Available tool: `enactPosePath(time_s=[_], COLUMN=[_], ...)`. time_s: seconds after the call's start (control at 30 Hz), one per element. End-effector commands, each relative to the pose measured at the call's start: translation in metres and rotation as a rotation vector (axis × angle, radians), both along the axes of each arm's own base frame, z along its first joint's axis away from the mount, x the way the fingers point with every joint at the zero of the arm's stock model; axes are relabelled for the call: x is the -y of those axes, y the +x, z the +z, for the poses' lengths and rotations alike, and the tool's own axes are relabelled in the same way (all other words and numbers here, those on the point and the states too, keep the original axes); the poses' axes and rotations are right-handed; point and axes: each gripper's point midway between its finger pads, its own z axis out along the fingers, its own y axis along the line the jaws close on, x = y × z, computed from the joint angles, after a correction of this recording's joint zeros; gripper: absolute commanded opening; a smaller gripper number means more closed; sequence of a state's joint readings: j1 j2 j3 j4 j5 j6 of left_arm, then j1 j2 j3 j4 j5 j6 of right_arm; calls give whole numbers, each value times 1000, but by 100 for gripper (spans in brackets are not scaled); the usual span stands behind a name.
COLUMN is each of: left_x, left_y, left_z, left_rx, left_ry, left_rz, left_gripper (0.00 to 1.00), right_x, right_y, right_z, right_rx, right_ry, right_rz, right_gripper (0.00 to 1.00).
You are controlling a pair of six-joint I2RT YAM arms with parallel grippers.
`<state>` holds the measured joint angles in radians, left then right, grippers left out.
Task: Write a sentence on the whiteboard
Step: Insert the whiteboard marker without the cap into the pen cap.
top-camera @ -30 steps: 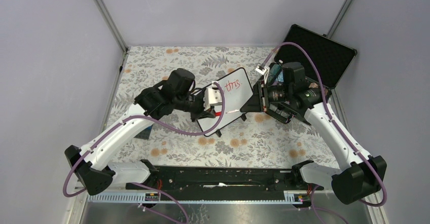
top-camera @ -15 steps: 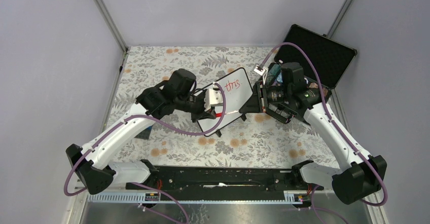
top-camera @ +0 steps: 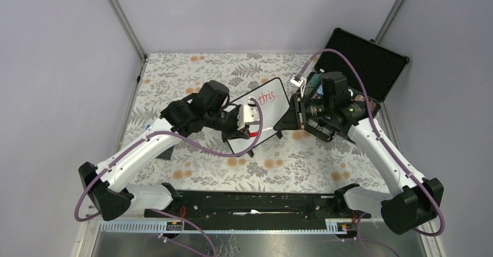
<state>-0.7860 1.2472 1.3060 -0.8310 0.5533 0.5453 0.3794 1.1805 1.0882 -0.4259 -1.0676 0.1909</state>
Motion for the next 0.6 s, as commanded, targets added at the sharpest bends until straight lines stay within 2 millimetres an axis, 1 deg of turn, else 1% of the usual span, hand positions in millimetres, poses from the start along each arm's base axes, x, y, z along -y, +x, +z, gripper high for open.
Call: enactPosePath(time_s=[0.0, 0.3, 0.43, 0.57], left_x=[5, 4, -1, -6], left_y=[0, 2, 5, 4], left_z=[4, 6, 3, 8], left_rx=[14, 20, 32, 14], left_ry=[-13, -12, 2, -27], left_rz=[-18, -2, 20, 34], left_gripper=[0, 0, 0, 0], right_x=[-5, -5, -4, -3], right_y=[-3, -5, -6, -5], right_z=[20, 17, 18, 17], right_rx=[62, 60, 69, 72], right_ry=[41, 37, 36, 31], right_rz=[36, 38, 33, 26], right_gripper=[0, 0, 0, 0])
